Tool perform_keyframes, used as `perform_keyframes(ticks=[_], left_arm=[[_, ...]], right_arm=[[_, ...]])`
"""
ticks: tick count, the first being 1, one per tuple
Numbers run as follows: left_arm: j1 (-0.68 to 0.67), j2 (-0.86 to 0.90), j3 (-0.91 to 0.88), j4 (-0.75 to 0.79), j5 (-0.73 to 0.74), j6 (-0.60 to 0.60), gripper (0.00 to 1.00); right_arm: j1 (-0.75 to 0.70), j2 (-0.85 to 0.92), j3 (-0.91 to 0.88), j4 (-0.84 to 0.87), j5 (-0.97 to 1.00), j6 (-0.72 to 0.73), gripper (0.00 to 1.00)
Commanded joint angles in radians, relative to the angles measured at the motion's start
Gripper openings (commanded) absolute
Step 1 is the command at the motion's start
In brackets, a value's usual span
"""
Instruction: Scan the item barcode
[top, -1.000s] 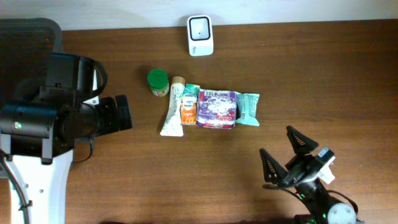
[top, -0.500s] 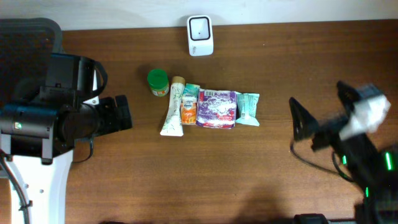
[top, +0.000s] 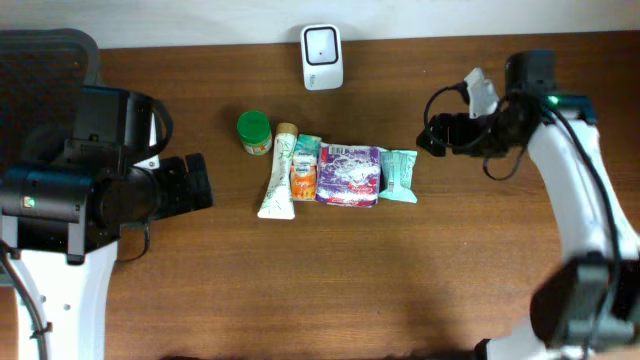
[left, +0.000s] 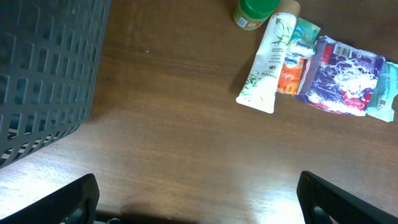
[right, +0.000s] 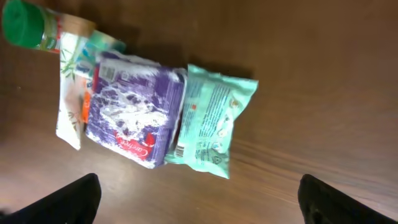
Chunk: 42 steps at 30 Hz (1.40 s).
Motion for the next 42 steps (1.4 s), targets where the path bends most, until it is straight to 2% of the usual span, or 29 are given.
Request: perform_keyframes(ticks=[1,3,7,9,12,21,24,25,26,28,29,32,34,40,41,42], left_arm=[[0.0,-0.011,0.002,-0.002,-0.004,-0.01,0.99],[0.0,-0.011,0.002,-0.002,-0.004,-0.01,0.99],[0.0,-0.011,0.002,-0.002,-0.004,-0.01,0.99],[0.0,-0.011,0.002,-0.002,-0.004,-0.01,0.99],[0.0,-0.011,0.002,-0.002,-0.004,-0.01,0.99],[0.0,-0.011,0.002,-0.002,-0.004,-0.01,0.99],[0.0,-0.011,0.002,-0.002,-0.004,-0.01,0.99],[0.0,-0.011,0.002,-0.002,-0.004,-0.01,0.99],[0.0,-0.011,0.002,-0.002,-0.004,-0.01,0.99],[0.0,-0.011,0.002,-0.002,-0.004,-0.01,0.99],[0.0,-0.011,0.002,-0.002,-0.004,-0.01,0.99],[0.0,-0.011,0.002,-0.002,-0.004,-0.01,0.99],[0.0,-0.011,0.002,-0.002,-0.004,-0.01,0.99],[0.0,-0.011,0.002,-0.002,-0.004,-0.01,0.99],[0.0,-0.011,0.002,-0.002,-0.004,-0.01,0.99],[0.0,-0.011,0.002,-0.002,-0.004,-0.01,0.99]], right_arm=[[-0.044,0.148,0.013,-0.002,-0.227,-0.087,0.96],[-0.071,0.251,0.013,-0.002,-0.352,-0.145,0.94],[-0.076,0.328,0.012,0.001,-0.356,-0.145,0.93],[-0.076,0.352,0.011,0.013,-0.356,-0.145,0.93],[-0.076,0.379,0.005,0.032,-0.356,-0.145,0.86],[-0.025,0.409,-0.127,0.193,-0.4,-0.114,0.82],[0.013,0.409,-0.152,0.255,-0.4,-0.068,0.7],[0.026,0.409,-0.152,0.257,-0.4,-0.068,0.64],[0.039,0.409,-0.152,0.256,-0.4,-0.068,0.54],[0.047,0.409,-0.151,0.253,-0.399,-0.064,0.48],[0.045,0.407,-0.149,0.248,-0.393,-0.056,0.42],[0.02,0.392,-0.119,0.177,-0.291,-0.027,0.31],[-0.005,0.359,-0.083,0.092,-0.183,-0.027,0.27],[-0.067,0.231,-0.004,-0.076,0.075,0.018,0.29],[-0.069,0.216,-0.002,-0.078,0.14,0.046,0.35],[-0.071,0.204,-0.002,-0.078,0.198,0.072,0.45]])
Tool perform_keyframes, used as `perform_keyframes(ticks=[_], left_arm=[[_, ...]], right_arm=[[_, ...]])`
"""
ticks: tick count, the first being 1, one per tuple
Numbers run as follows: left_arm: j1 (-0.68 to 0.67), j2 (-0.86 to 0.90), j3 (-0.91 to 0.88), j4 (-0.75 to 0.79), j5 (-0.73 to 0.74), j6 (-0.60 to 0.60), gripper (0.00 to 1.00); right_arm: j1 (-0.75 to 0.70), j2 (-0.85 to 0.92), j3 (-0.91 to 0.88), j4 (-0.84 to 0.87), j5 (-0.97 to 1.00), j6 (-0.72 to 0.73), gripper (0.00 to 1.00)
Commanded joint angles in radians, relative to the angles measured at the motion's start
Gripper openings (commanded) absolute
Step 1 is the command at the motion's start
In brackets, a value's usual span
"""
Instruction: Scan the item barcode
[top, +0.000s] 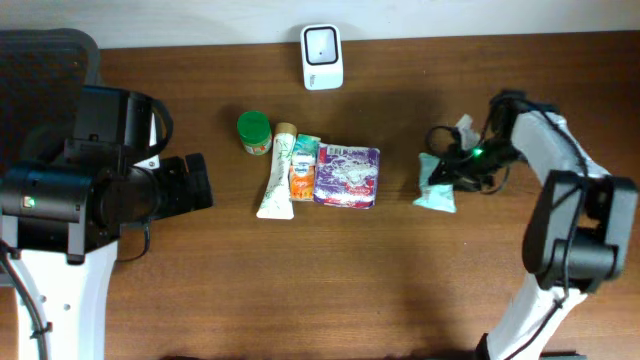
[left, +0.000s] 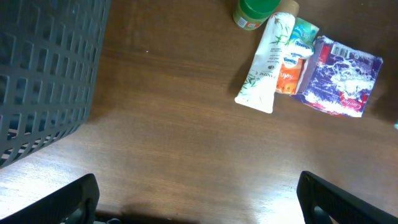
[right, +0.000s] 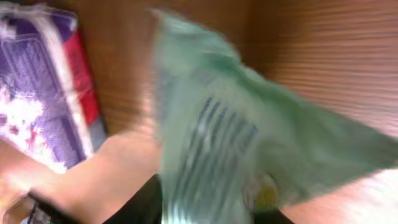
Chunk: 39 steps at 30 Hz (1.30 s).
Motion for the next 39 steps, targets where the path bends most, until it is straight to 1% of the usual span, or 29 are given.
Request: perform_keyframes(ticks=[1,2,5,6,8,9,10,13,15,18,20,22,25,29,31,32,33,35,36,38,39], left_arm=[[0.0,-0.011,0.002,-0.002,-0.003,-0.01,0.99],[0.0,-0.011,0.002,-0.002,-0.004,-0.01,0.99],[0.0,-0.011,0.002,-0.002,-0.004,-0.01,0.99],[0.0,-0.011,0.002,-0.002,-0.003,-0.01,0.99],[0.0,-0.011,0.002,-0.002,-0.003,-0.01,0.99],[0.0,-0.011,0.002,-0.002,-0.004,-0.01,0.99],[0.0,-0.011,0.002,-0.002,-0.004,-0.01,0.99],[0.0,-0.011,0.002,-0.002,-0.004,-0.01,0.99],[0.0,-0.011,0.002,-0.002,-0.004,-0.01,0.99],[0.0,-0.011,0.002,-0.002,-0.004,-0.01,0.99],[0.0,-0.011,0.002,-0.002,-0.003,-0.01,0.99],[0.0,-0.011,0.002,-0.002,-0.004,-0.01,0.99],[0.0,-0.011,0.002,-0.003,-0.003,-0.01,0.99],[0.0,-0.011,0.002,-0.003,-0.003,-0.01,0.99],[0.0,-0.011,0.002,-0.003,-0.004,-0.01,0.99],[0.0,-0.011,0.002,-0.002,-0.003,-0.01,0.99],[0.0,-0.011,0.002,-0.003,-0.004,-0.01,0.99],[0.0,-0.011,0.003,-0.003,-0.003,-0.01,0.99],[0.0,-0.011,0.002,-0.003,-0.003,-0.01,0.99],[0.0,-0.011,0.002,-0.002,-0.004,-0.01,0.99],[0.0,-0.011,0.002,-0.003,-0.003,-0.01,0.99]], right_arm=[[0.0,-0.076,0.029,-0.005,0.205,0.071,0.75],[0.0,-0.081,0.04,-0.027,0.177,0.07,0.84],[0.001,-0.085,0.121,-0.117,0.07,0.055,0.87],[0.001,-0.087,0.165,-0.161,-0.012,0.011,0.89],[0.002,-0.087,0.222,-0.22,-0.158,-0.028,0.99],[0.007,-0.087,0.235,-0.229,-0.23,-0.029,0.99],[0.016,-0.087,0.235,-0.221,-0.241,-0.029,0.99],[0.086,-0.078,0.209,-0.169,-0.222,-0.029,0.98],[0.152,-0.057,0.196,-0.13,-0.171,-0.027,0.99],[0.242,-0.04,0.138,-0.043,-0.145,0.019,0.99],[0.285,-0.04,0.082,0.045,-0.085,0.104,0.99],[0.291,-0.04,0.038,0.096,-0.086,0.127,0.99],[0.288,-0.04,-0.035,0.169,-0.087,0.212,0.99],[0.314,-0.04,-0.144,0.291,-0.115,0.222,0.99],[0.328,-0.04,-0.185,0.367,-0.21,0.217,1.0],[0.332,-0.04,-0.21,0.418,-0.263,0.217,0.94],[0.335,-0.04,-0.233,0.459,-0.302,0.221,0.91],[0.335,-0.04,-0.255,0.488,-0.309,0.22,0.81],[0.335,-0.04,-0.262,0.492,-0.308,0.22,0.7],[0.335,-0.04,-0.265,0.491,-0.308,0.22,0.42],[0.335,-0.04,-0.265,0.491,-0.309,0.22,0.34]])
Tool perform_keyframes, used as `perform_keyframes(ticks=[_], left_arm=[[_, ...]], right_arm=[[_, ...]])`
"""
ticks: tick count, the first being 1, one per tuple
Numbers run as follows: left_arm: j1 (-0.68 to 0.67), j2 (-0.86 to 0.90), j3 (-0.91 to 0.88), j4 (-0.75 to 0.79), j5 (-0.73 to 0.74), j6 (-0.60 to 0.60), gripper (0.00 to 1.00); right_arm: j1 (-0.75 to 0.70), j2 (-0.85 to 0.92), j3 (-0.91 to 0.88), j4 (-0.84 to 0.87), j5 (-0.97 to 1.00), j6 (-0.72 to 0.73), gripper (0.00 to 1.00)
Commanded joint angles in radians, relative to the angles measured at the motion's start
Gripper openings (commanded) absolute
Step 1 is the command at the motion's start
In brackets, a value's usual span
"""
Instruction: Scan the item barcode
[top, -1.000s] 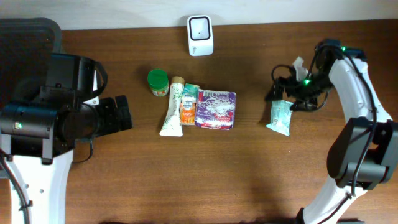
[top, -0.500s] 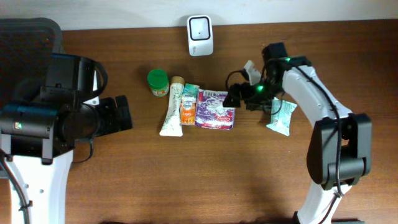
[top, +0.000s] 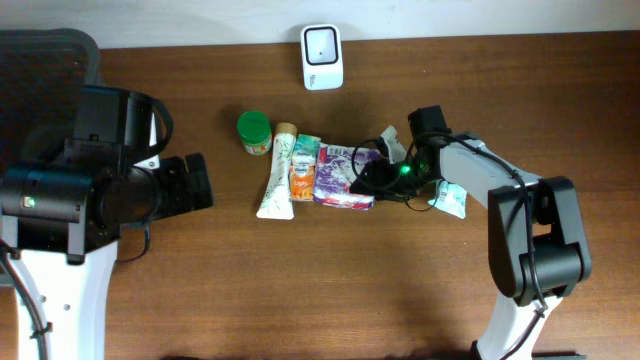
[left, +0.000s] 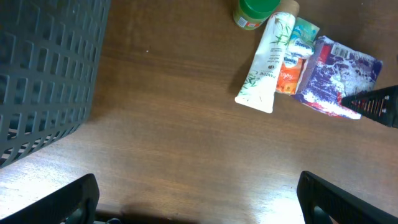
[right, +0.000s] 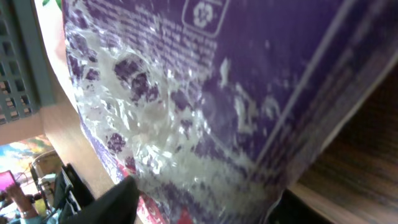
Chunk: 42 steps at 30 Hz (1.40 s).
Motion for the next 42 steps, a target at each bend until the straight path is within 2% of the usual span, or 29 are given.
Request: perform_keyframes(ticks=[1,2,3,8,12,15,19,25,42], left_arm=[[0.0,-0.011,0.002,-0.003,-0.004,-0.01,0.99],[0.0,-0.011,0.002,-0.003,-0.003,-0.01,0.99],[0.0,-0.011,0.002,-0.003,-0.004,-0.01,0.99],[0.0,-0.011,0.002,-0.003,-0.003,-0.01,0.99],[0.0,-0.011,0.002,-0.003,-0.003,-0.01,0.99],[0.0,-0.011,0.002,-0.003,-0.003,-0.01,0.99],[0.0,-0.011,0.002,-0.003,-0.003,-0.01,0.99],[0.0,-0.011,0.002,-0.003,-0.003,-0.01,0.99],[0.0,-0.011,0.002,-0.003,-0.004,-0.01,0.99]], right_arm=[[0.005,0.004,-0.009,0.002,-0.039,0.004,0.29],[0.005,0.004,-0.008,0.002,-0.04,0.004,0.19],[0.005,0.003,-0.005,0.001,-0.04,0.004,0.04],[0.003,-0.043,0.047,0.0,-0.142,0.003,0.04],[0.005,-0.182,0.14,-0.022,-0.101,-0.014,0.04],[0.027,-0.319,0.169,0.001,0.009,-0.092,0.04],[0.059,-0.445,0.169,0.067,0.013,-0.24,0.04],[0.065,-0.457,0.169,0.222,-0.035,-0.245,0.04],[0.066,-0.443,0.169,0.188,-0.034,-0.244,0.04]])
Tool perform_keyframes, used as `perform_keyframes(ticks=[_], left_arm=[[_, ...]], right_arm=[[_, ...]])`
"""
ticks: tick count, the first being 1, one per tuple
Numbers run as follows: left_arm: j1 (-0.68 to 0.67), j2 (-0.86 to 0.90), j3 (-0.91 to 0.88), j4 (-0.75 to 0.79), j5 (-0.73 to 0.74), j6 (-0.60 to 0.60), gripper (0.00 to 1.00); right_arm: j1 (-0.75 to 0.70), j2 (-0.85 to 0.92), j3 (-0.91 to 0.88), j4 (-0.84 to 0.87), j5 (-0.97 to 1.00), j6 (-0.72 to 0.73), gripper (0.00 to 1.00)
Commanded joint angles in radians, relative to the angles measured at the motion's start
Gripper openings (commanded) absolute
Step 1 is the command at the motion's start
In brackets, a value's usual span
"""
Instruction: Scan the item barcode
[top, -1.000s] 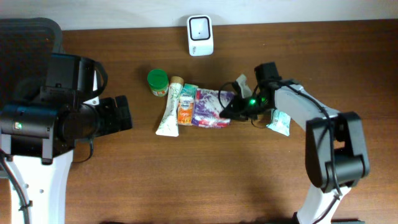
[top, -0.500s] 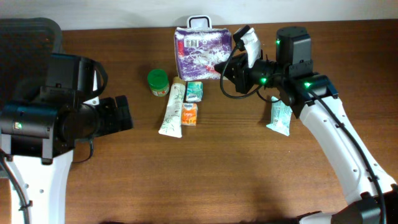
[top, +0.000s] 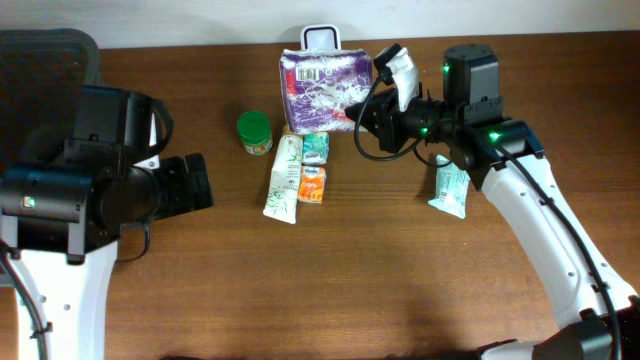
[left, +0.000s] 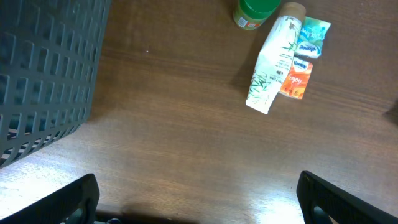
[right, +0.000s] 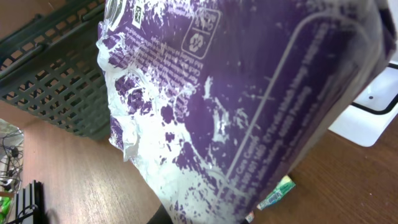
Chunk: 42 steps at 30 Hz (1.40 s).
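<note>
A purple-and-white packet (top: 322, 90) hangs off the table at the back, with my right gripper (top: 364, 114) shut on its right edge. It covers most of the white barcode scanner (top: 320, 35); a barcode label shows on the packet's top edge. The packet (right: 236, 106) fills the right wrist view, with a corner of the scanner (right: 373, 102) behind it. At the left, my left gripper (top: 192, 182) is open with nothing in it; its fingertips (left: 74, 199) frame bare table.
A green-lidded jar (top: 254, 131), a white tube (top: 283, 178), a teal small packet (top: 315, 148) and an orange one (top: 312, 185) lie mid-table. A mint packet (top: 450, 190) lies to the right. A dark mesh basket (left: 43, 74) stands at the far left.
My right gripper was at the purple packet lying in the row on the table. It now holds the packet raised at the back over the scanner. The small packets have shifted a little.
My right gripper hung open to the right of the row, with the mint packet beside the purple one. Then the mint packet was at the gripper, apart from the row. Then it lay at the right with the gripper on the purple packet, now held over the scanner.
</note>
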Motion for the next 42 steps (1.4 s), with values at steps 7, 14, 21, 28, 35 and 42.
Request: perform_keyframes(ticks=[7,14,21,28,35,42], left_arm=[[0.0,-0.011,0.002,-0.002,-0.003,-0.01,0.99],[0.0,-0.011,0.002,-0.002,-0.003,-0.01,0.99],[0.0,-0.011,0.002,-0.002,-0.003,-0.01,0.99],[0.0,-0.011,0.002,-0.002,-0.003,-0.01,0.99],[0.0,-0.011,0.002,-0.002,-0.004,-0.01,0.99],[0.0,-0.011,0.002,-0.002,-0.003,-0.01,0.99]], right_arm=[[0.006,0.041,0.011,0.003,-0.023,-0.003,0.04],[0.006,0.041,0.011,-0.02,-0.023,-0.003,0.04],[0.006,0.041,0.011,-0.039,-0.023,0.008,0.04],[0.015,0.041,0.011,-0.252,0.6,0.106,0.04],[0.124,0.112,0.009,-0.436,1.246,0.246,0.04],[0.222,0.322,0.009,-0.502,1.465,0.275,0.06]])
